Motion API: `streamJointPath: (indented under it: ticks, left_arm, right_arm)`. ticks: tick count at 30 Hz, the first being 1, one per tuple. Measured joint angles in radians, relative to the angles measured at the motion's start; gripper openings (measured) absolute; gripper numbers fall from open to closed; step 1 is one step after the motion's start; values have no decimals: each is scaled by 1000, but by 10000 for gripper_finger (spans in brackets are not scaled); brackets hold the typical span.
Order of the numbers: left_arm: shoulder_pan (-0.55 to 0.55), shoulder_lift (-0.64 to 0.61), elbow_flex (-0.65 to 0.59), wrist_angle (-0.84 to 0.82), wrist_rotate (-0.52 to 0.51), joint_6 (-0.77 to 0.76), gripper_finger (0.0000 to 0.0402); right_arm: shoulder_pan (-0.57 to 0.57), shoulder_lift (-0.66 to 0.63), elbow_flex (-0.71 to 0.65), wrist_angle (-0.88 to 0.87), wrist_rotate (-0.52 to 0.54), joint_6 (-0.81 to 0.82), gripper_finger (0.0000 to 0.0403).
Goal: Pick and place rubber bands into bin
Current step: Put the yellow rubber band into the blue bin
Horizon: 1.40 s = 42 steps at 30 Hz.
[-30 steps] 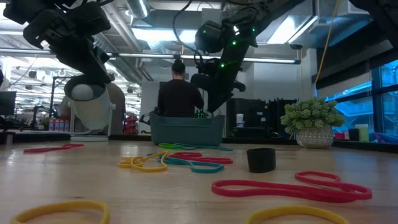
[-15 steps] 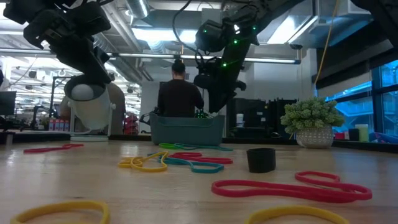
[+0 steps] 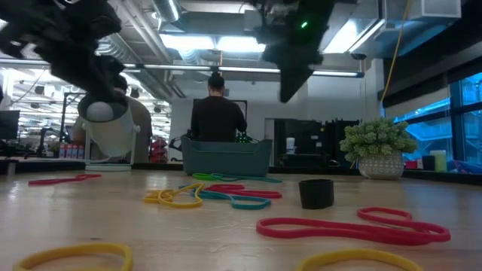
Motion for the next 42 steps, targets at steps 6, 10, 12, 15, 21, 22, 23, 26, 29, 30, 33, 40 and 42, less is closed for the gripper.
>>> streamJointPath:
  ticks: [6,10,12,15,21,22,23,26,29,30,33,40,42]
  left_arm:
    - [-180,42,32,-124,-51,-284,2]
    - [-301,137,122,-264,-78,-456,1]
    - [-349,194,173,-320,-82,-525,1]
    - [-400,285,249,-378,-61,-619,2]
    - [-456,432,337,-389,54,-773,3]
    - [-460,452,343,-386,67,-794,5]
    - [-466,469,345,-386,78,-813,8]
    - [-472,513,346,-386,111,-871,22]
    - [-473,550,346,-384,144,-910,45]
    - [-473,561,346,-382,152,-922,54]
    - [-472,586,346,-378,170,-927,81]
    - [-476,643,346,-348,180,-1016,132]
    - [-479,661,346,-320,203,-1051,141]
  right_arm:
    - [189,-7,-162,5,117,188,7]
    - [273,-8,-299,39,75,351,7]
    - [305,-9,-358,92,38,380,6]
    - [336,-26,-436,231,-50,301,3]
    - [365,-118,-565,574,-173,80,4]
    - [367,-136,-583,622,-181,52,4]
    - [368,-153,-603,670,-192,32,4]
    - [372,-205,-666,770,-226,-12,4]
    - [372,-246,-729,840,-229,-14,4]
    - [372,-258,-747,855,-229,-11,4]
    - [372,-285,-783,866,-228,24,4]
    - [372,-297,-796,884,-227,39,4]
    - [372,-297,-796,890,-227,38,4]
